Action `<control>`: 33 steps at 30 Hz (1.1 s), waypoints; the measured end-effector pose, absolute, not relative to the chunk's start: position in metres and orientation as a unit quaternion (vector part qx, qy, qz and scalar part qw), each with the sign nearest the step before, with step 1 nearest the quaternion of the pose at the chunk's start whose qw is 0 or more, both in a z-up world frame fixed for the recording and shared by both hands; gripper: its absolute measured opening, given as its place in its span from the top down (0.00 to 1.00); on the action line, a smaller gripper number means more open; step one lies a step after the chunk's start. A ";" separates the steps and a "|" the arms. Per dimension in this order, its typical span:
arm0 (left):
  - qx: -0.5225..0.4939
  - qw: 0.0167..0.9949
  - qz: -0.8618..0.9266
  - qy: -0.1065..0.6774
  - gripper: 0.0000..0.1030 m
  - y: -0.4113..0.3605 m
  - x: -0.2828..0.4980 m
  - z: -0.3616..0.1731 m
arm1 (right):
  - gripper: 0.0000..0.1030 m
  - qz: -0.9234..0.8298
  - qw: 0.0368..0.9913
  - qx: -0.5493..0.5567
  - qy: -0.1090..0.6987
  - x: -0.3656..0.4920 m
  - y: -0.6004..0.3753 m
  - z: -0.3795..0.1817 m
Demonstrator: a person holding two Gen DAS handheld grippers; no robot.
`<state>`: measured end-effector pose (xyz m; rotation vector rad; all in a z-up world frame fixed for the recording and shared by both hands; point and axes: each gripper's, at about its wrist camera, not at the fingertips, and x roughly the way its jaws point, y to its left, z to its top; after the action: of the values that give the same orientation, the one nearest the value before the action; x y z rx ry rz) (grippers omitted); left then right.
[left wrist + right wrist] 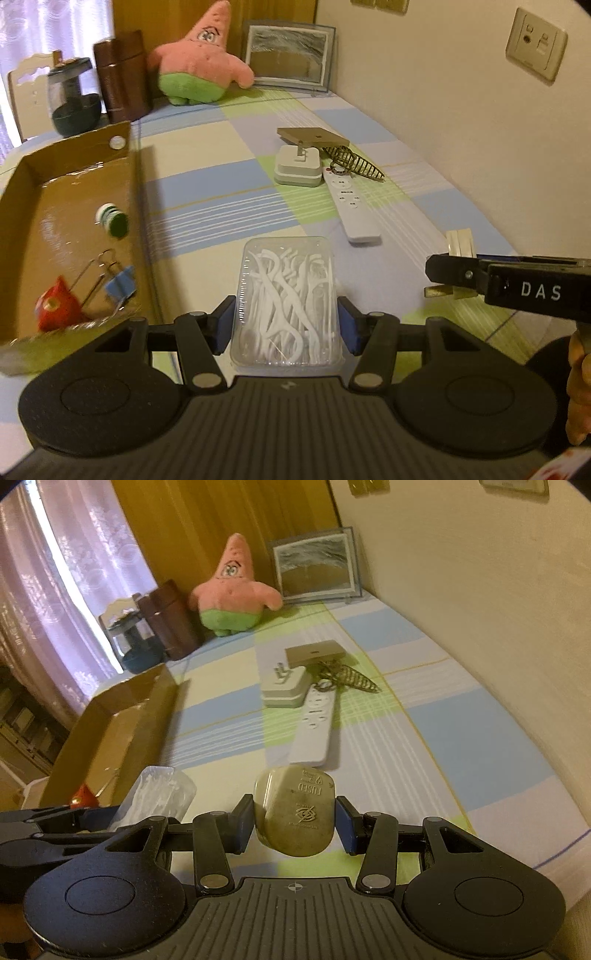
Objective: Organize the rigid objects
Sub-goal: 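Carry the floss box and plug adapter over the cardboard box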
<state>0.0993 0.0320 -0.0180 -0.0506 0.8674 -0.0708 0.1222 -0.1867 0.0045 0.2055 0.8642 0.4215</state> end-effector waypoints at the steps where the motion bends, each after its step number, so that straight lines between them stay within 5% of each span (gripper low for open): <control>1: -0.025 0.908 -0.032 0.417 0.50 0.033 0.094 -0.015 | 0.58 0.206 0.882 0.097 0.413 0.118 -0.185 0.008; 33: -0.055 0.922 0.086 0.373 0.50 0.140 -0.010 0.042 | 0.58 0.340 0.862 0.028 0.376 0.061 -0.065 0.049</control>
<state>-0.0097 0.1401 0.0420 -0.1128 0.7665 0.1762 0.0610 -0.0649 0.0489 0.0590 0.7887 0.7124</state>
